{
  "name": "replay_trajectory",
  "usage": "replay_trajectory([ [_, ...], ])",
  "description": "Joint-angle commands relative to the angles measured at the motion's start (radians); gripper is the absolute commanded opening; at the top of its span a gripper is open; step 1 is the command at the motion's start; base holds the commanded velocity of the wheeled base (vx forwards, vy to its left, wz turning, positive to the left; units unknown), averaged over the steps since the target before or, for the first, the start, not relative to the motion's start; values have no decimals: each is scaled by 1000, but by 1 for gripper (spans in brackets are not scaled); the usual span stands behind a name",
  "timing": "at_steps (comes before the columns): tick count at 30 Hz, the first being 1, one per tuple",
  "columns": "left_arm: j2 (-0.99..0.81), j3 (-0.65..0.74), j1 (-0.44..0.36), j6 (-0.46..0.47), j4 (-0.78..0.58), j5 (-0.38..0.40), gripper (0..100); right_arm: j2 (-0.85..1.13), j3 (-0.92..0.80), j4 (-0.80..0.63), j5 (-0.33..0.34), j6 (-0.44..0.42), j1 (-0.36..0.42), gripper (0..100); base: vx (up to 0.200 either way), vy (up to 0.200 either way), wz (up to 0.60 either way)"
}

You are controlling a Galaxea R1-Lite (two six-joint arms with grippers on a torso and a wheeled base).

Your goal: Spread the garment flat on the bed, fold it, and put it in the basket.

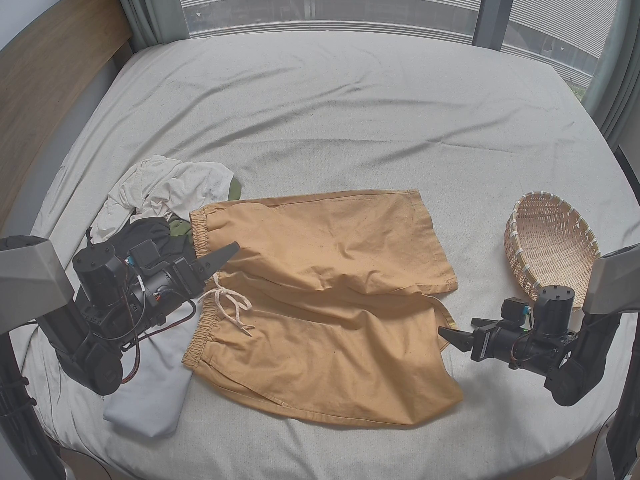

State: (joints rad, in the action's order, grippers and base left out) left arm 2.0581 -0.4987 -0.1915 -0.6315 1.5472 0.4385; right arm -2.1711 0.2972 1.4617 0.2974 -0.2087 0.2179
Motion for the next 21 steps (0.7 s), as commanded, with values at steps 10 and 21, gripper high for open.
replay_trajectory([
  [10, -4, 0, 1, -1, 2, 0, 100, -76, 10, 16, 23, -4, 0, 0, 0, 0, 0],
  [21, -6, 0, 0, -1, 2, 0, 100, -67, 14, 26, 22, -6, -8, 0, 0, 0, 0],
])
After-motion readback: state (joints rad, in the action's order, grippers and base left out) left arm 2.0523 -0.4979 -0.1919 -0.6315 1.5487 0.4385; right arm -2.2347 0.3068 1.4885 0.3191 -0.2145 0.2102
